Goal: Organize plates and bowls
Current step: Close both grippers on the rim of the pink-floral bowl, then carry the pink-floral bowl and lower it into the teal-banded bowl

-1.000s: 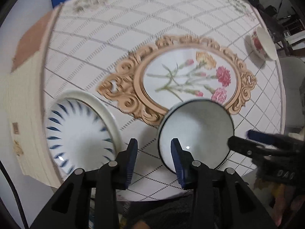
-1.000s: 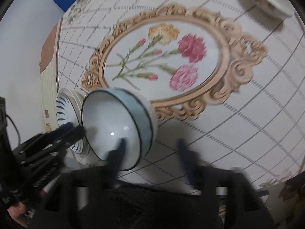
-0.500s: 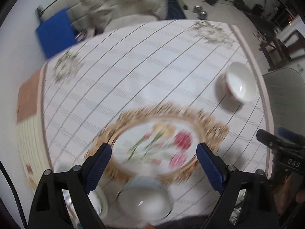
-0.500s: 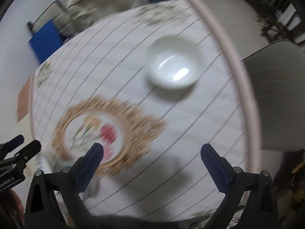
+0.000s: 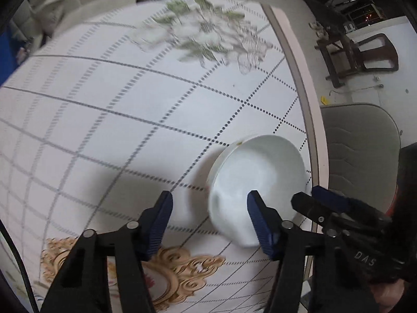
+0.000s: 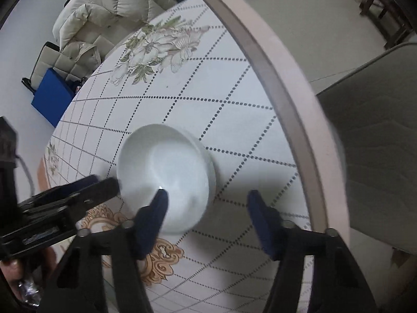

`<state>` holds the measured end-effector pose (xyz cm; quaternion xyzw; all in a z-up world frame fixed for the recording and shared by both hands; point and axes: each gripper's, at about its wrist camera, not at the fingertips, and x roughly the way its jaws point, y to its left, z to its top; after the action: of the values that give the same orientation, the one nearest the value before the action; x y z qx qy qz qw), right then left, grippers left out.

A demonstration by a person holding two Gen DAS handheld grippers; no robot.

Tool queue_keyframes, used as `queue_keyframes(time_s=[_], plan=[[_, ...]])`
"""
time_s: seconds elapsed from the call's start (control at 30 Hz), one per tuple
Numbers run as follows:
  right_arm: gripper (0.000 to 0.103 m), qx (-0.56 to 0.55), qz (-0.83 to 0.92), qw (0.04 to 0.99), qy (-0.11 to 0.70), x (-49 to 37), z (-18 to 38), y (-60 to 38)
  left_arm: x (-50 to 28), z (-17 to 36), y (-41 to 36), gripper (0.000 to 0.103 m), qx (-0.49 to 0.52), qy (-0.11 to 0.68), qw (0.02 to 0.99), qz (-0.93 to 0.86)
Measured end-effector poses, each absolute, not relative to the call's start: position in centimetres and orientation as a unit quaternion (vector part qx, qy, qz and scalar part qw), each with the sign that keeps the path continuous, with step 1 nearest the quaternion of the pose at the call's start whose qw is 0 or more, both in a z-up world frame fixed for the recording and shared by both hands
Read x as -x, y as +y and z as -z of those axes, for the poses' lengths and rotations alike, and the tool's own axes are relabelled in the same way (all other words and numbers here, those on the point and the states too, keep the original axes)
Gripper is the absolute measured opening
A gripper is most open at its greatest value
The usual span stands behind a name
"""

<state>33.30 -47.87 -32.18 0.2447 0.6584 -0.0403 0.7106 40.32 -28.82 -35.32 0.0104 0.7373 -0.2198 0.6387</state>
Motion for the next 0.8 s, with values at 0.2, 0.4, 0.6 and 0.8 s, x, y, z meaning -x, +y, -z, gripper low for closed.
queue_keyframes(time_s=[0.2, 0.4, 0.6, 0.8], plan=[[0.02, -0.302, 0.024, 0.683, 0.664, -33.5, 36.2, -48.5, -41.2, 37.6, -29.6, 0.026, 0.012, 0.754, 0.618, 0.223], [0.013, -0.323, 0.006, 0.681, 0.657, -33.8, 37.4, -48.1, -41.4, 37.7, -29.3, 0.013, 0.034, 0.749, 0.622, 0.225], [0.011, -0.333, 0.001, 0.681, 0.652, -33.3, 37.2, -48.3, -41.0, 36.6, -28.3, 0.012, 0.04, 0.736, 0.636, 0.229], [0.011, -0.32, -0.003, 0.69, 0.649, -32.9, 35.4, -47.4, -40.2, 34.7, -27.1, 0.012, 0.036, 0.722, 0.65, 0.233]])
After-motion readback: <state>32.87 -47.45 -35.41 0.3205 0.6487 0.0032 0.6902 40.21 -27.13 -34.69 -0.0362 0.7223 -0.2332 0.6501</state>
